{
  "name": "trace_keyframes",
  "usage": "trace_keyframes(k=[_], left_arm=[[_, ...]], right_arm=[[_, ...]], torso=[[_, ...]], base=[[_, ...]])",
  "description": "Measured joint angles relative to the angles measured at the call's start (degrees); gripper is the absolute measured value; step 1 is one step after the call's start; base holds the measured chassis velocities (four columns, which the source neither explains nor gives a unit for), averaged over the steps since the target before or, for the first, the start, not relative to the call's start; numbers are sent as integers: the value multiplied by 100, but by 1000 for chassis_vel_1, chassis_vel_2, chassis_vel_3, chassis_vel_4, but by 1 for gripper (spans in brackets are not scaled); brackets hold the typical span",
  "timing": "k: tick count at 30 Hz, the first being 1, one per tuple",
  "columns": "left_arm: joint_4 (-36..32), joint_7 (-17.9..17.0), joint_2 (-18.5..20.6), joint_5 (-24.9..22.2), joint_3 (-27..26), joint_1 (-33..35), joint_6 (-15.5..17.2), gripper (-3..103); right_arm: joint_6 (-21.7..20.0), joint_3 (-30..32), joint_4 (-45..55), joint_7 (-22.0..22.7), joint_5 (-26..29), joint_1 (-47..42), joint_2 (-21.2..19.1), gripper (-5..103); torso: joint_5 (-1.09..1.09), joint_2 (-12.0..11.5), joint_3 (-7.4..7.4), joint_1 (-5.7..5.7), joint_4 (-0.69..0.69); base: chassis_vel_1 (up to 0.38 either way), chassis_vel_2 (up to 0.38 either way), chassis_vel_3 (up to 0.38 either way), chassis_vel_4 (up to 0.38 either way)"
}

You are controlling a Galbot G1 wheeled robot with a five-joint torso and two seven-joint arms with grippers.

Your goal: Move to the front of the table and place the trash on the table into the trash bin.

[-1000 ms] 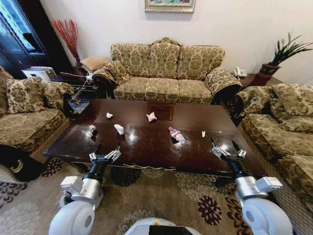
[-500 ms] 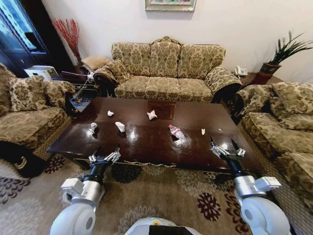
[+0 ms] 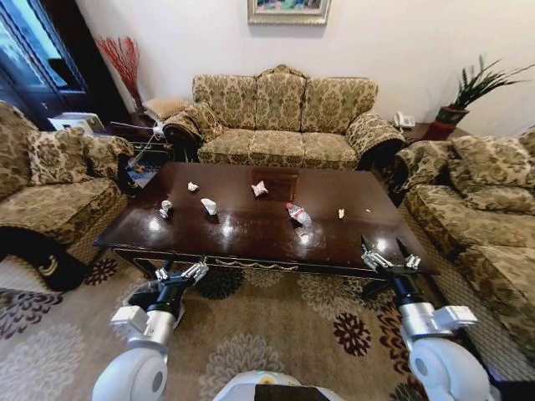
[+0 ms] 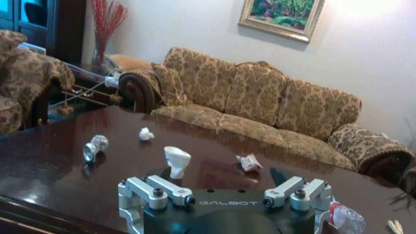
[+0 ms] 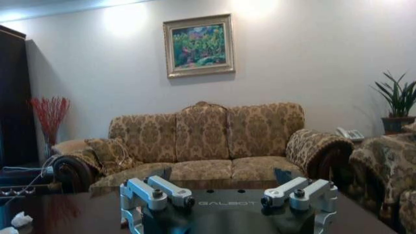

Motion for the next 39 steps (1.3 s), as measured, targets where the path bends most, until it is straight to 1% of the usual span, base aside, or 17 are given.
trace_keyframes(k=[6,9,14,24,26,28,29,31,32,34,36,39], left_arm=[[79,-3,-104,98,119,-22,-49,100],[162,-4,-119,124,119,-62,-181,100],[203,-8,-122,125,101,-79,-204,100],[273,-6,-129,137,97,-102,-205,100],[292,-4,-131,143,94,-101,-204,100],[304,-4,-133,151,93,-101,-204,100],[320,-4,-136,158,92,-102,-203,100],[334,-4,-139,159,91,-102,-203,100],[350,-9,-139,151,91,-100,-202,100],[370,-15,-138,146,93,-99,-203,100],[448,-22,-133,177,109,-100,-207,100],[553,-23,-112,310,118,-105,-207,100]], right_arm=[[76,56,-166,-11,-92,-9,-45,100],[111,62,-263,-6,-173,-17,-79,100],[123,59,-321,-10,-189,0,-100,100],[164,-17,-435,-54,-219,36,-54,100],[177,-21,-479,-45,-239,37,-54,100],[177,-24,-495,-38,-250,34,-54,100],[179,-27,-510,-42,-251,32,-54,100],[184,-24,-518,-107,-228,18,-54,100],[220,-17,-518,-229,-198,-6,-54,100],[277,-18,-519,-276,-194,-19,-53,100],[409,-32,-518,-345,-193,-37,-40,100],[485,-36,-518,-417,-194,-51,-27,100]], torso=[[-1,1,-4,-9,-1],[0,2,-4,-9,-1],[-1,2,-4,-9,-1],[-3,1,-2,-6,0],[3,2,-4,-8,-1],[0,2,-4,-8,-1],[-6,2,-3,-8,-1],[-3,2,-3,-8,0],[2,2,-3,-8,0],[-2,3,-4,-8,0],[-10,3,-4,-8,0],[-5,3,-4,-8,0]], base=[[43,42,-63,-67],[168,114,-145,-106],[205,177,-202,-195],[293,318,-291,-315],[348,334,-340,-338],[355,341,-362,-327],[355,327,-370,-327],[359,327,-344,-303],[318,331,-283,-296],[243,255,-283,-296],[192,213,-225,-175],[104,42,-65,-68]])
